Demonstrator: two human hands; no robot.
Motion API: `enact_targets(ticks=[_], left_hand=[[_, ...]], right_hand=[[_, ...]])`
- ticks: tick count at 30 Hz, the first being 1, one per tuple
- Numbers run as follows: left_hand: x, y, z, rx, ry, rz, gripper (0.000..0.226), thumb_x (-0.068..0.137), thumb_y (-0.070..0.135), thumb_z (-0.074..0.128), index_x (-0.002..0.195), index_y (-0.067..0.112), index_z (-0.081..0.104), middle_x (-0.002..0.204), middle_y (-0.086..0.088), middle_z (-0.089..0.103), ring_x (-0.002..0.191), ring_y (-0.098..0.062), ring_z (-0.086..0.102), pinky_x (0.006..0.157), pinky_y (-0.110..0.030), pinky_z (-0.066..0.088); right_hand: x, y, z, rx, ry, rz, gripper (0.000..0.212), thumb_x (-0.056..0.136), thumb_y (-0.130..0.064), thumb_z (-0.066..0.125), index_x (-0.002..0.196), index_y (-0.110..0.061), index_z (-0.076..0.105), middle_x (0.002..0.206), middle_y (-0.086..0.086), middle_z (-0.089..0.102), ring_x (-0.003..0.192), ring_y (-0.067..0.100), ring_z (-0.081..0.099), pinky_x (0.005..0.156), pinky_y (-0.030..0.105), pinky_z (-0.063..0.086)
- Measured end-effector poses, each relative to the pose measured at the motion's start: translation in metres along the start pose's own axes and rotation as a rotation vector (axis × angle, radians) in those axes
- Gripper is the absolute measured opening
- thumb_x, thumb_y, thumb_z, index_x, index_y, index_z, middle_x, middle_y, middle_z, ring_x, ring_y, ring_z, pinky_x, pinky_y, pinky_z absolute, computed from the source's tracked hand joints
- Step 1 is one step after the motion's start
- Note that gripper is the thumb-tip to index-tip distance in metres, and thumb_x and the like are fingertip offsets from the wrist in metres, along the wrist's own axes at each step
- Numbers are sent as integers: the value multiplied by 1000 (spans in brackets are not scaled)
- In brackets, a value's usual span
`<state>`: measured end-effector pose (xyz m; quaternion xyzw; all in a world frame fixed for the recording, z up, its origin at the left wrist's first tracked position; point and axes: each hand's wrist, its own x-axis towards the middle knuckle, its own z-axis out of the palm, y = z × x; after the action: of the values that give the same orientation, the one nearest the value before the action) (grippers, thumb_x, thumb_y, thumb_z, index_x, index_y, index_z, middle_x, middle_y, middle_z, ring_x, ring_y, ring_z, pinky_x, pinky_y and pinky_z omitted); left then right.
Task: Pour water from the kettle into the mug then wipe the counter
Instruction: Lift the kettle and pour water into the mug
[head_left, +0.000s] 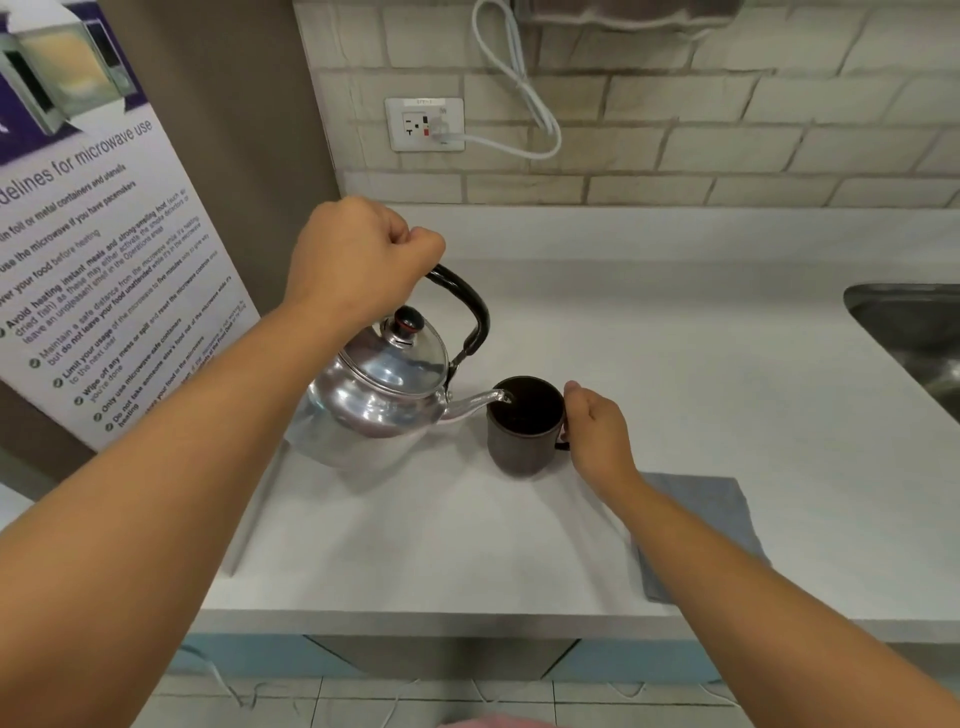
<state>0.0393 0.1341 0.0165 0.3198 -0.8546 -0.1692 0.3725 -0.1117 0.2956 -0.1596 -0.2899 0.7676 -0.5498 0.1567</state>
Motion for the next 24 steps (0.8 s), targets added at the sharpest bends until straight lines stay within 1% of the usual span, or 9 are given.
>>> enact_targets(ticks=[3, 8, 13, 19, 24], left_hand=[[1, 6, 1, 20, -14, 34, 41, 74, 24, 53, 39, 12, 35, 37, 0, 26, 40, -16, 24, 47, -27, 31], [3, 12, 2, 67, -33, 56, 41, 76, 24, 53, 41, 12, 35, 39, -1, 27, 42, -17, 25, 44, -23, 26], [4, 18, 3, 121, -35, 90, 40, 75, 23, 53, 42, 11, 34, 40, -2, 29, 43, -19, 27, 45, -25, 28], [9, 20, 1, 138, -52, 89, 39, 74, 23, 52, 42, 12, 32, 40, -1, 27, 43, -18, 25, 44, -25, 28], [14, 22, -3, 148, -52, 96, 36, 73, 24, 51, 43, 11, 34, 41, -3, 29, 44, -20, 28, 46, -25, 29]], right_hand=[[-1, -1, -1, -14, 0, -9, 43, 99, -29, 33, 62, -9, 38, 61, 12, 41, 58, 19, 39, 59, 32, 33], [-2, -1, -2, -36, 0, -20, 42, 99, -29, 33, 62, -9, 37, 60, 10, 40, 57, 18, 37, 57, 32, 33], [-3, 0, -1, -26, 8, -14, 42, 98, -29, 34, 61, -10, 34, 57, 5, 38, 53, 15, 35, 55, 32, 32], [-2, -1, -2, -39, 4, -6, 43, 98, -30, 33, 61, -10, 35, 57, 7, 38, 55, 16, 35, 55, 32, 31], [-3, 0, -3, -51, 7, -14, 44, 99, -29, 33, 59, -11, 33, 54, 3, 38, 53, 15, 36, 54, 31, 32]])
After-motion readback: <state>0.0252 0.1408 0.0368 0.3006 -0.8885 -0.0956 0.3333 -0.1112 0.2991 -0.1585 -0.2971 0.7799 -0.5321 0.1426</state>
